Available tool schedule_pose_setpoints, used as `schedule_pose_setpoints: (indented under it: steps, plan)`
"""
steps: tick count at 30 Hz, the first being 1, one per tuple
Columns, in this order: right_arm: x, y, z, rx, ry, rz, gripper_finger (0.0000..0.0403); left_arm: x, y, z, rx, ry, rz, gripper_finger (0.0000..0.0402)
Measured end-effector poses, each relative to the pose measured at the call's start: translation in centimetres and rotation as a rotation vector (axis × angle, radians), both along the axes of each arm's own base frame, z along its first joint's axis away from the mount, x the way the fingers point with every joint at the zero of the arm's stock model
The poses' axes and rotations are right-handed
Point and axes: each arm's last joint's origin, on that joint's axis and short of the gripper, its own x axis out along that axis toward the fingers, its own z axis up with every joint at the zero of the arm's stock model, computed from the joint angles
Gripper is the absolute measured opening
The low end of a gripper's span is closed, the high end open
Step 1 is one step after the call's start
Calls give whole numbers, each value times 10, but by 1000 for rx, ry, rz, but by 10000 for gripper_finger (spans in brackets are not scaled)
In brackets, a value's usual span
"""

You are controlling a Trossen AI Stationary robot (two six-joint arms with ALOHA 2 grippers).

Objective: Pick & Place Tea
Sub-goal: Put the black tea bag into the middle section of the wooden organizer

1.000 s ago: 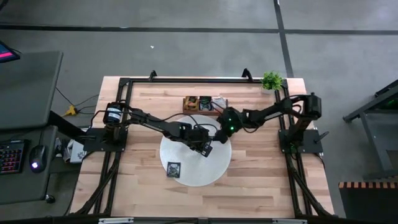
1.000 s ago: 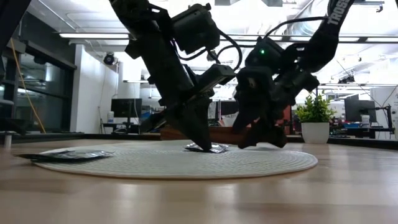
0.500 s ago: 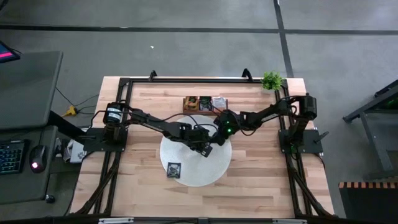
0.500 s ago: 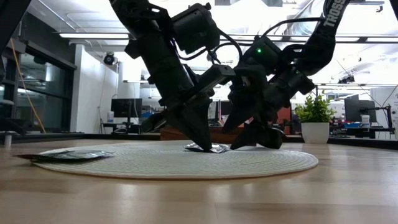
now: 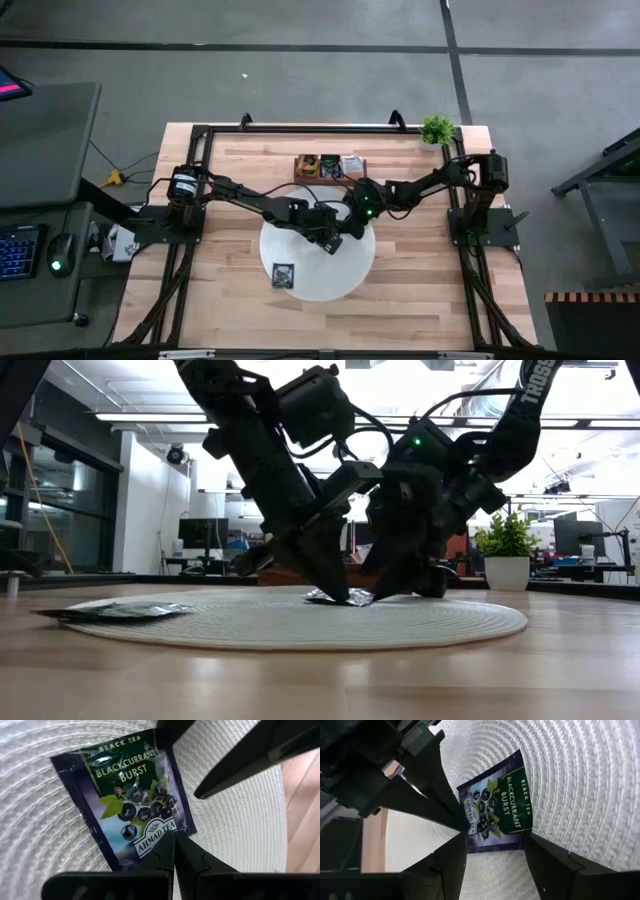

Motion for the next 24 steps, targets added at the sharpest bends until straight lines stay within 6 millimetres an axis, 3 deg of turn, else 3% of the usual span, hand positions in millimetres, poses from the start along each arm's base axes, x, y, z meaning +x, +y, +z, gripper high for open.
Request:
schedule_pose_setpoints:
  steps: [7, 17, 24]
  plan:
    - [0, -1, 0, -63, -14, 6, 172, 1, -1, 0, -12, -12, -24, 0]
    - [0, -2, 0, -126, -31, 35, 10, 1, -1, 0, -27, -11, -35, 0]
    - [0, -1, -1, -129, -36, 59, 3, 1, -2, 0, -30, -10, -37, 0]
